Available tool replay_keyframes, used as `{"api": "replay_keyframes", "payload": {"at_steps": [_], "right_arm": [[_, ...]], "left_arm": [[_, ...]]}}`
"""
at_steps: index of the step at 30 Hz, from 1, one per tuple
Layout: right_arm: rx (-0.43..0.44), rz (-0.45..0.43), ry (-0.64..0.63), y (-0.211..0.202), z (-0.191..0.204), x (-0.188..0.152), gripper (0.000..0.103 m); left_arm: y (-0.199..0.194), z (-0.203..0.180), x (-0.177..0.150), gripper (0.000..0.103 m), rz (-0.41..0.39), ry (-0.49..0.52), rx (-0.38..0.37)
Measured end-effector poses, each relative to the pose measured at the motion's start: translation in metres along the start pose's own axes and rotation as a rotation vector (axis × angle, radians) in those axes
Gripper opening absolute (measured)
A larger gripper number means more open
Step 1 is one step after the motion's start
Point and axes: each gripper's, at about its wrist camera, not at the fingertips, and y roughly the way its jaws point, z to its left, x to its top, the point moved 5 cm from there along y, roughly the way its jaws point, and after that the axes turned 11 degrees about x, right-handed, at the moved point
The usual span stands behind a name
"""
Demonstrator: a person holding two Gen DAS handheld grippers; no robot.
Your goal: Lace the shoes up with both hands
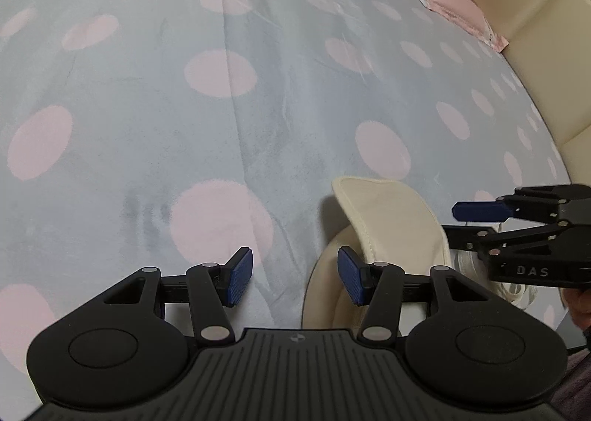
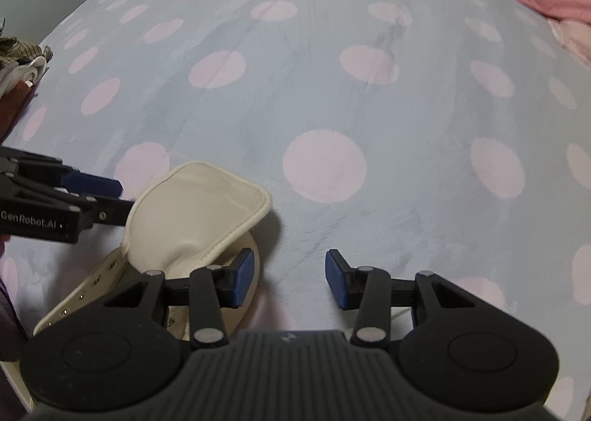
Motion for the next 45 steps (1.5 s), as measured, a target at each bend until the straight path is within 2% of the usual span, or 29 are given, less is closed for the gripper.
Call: {"api": "replay_keyframes", "payload": {"at_steps": [6,9,13,18,22,35,40,42,43,44,45], "right_arm": [[0.041,-0.035,0.034,-0.003,-0.001,0.003,0.044],[0.113,-0.084,0.074,-0.013,0.001,0.004,0.042],[0.161,-0.129,0.062,-0.032,0.010,0.001,0.042],[0.168,-0.159,-0.033,-0.056,0.034,-0.007,0.042],[0.160,-0.146,-0.107,-0.069,0.053,-0.020,0.043],[0.242,-0.077,-0.419,-0.081,0.128,-0.052,0.048],[0.222,-0.045,-0.504,-0.075,0.147,-0.060,0.047],[0.181,-0.047,-0.524,-0.070,0.148,-0.061,0.042],[0.168,-0.050,-0.527,-0.069,0.148,-0.061,0.035],[0.156,-0.055,-0.528,-0.068,0.148,-0.059,0.024],[0.144,-0.059,-0.530,-0.067,0.148,-0.058,0.019]], "left_arm": [[-0.008,-0.003,0.002,0.047,-0.035,0.018,-0.022],[-0.017,-0.005,0.001,0.047,-0.059,0.036,-0.028],[-0.032,-0.011,-0.002,0.047,-0.112,0.085,-0.021],[-0.053,-0.020,-0.009,0.047,-0.161,0.167,0.015],[-0.068,-0.026,-0.020,0.047,-0.182,0.232,0.029],[-0.090,-0.033,-0.064,0.050,-0.128,0.365,0.053],[-0.096,-0.041,-0.079,0.051,-0.122,0.435,0.033],[-0.096,-0.044,-0.082,0.051,-0.113,0.439,0.007],[-0.095,-0.045,-0.083,0.051,-0.103,0.434,-0.011],[-0.094,-0.046,-0.084,0.050,-0.096,0.433,-0.033],[-0.094,-0.047,-0.085,0.045,-0.095,0.434,-0.042]]}}
